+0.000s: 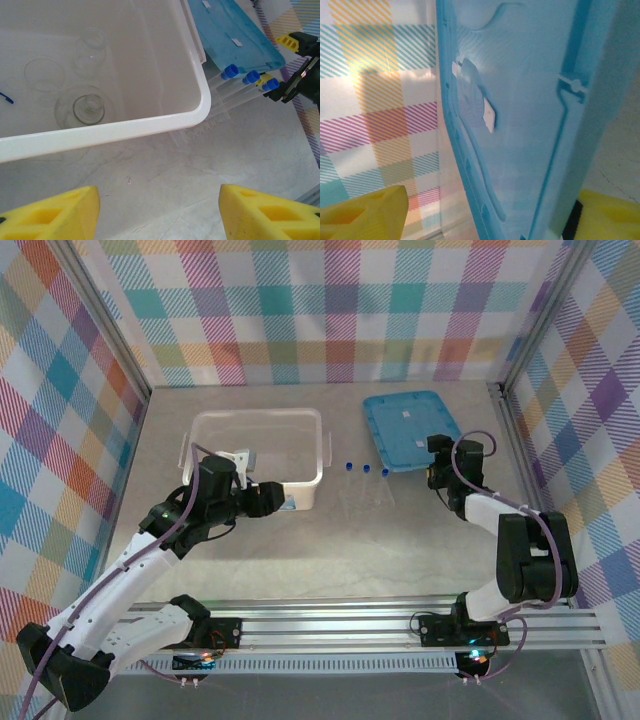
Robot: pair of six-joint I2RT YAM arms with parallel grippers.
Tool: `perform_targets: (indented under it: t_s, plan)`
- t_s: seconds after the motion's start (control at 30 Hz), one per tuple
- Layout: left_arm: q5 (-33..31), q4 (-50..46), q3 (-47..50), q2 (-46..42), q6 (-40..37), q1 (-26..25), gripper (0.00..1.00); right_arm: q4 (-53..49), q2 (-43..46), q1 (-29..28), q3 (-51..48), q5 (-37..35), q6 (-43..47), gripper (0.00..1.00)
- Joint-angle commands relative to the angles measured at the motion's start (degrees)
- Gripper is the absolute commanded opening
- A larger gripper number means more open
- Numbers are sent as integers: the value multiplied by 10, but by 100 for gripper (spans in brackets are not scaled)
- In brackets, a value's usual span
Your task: Organize the chemistry lab equipment
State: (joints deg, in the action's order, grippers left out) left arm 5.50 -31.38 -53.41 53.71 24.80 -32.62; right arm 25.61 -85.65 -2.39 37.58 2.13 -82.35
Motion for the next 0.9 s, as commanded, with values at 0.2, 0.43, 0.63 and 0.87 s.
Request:
perform_targets:
  t_s: [0.2, 0.43, 0.63, 0.87]
  plan:
    - [0, 1, 13, -17, 1, -5, 64, 152, -59, -2, 29, -6, -27, 62]
    - [-8, -11, 15, -30, -3, -5, 64, 215, -111, -1, 55, 34, -17, 54]
    - [-11, -15, 14, -32, -5, -5, 65, 277, -154, 8, 86, 72, -15, 54]
    - [-13, -18, 8, -30, -6, -5, 65, 276, -202, 10, 132, 74, -20, 54]
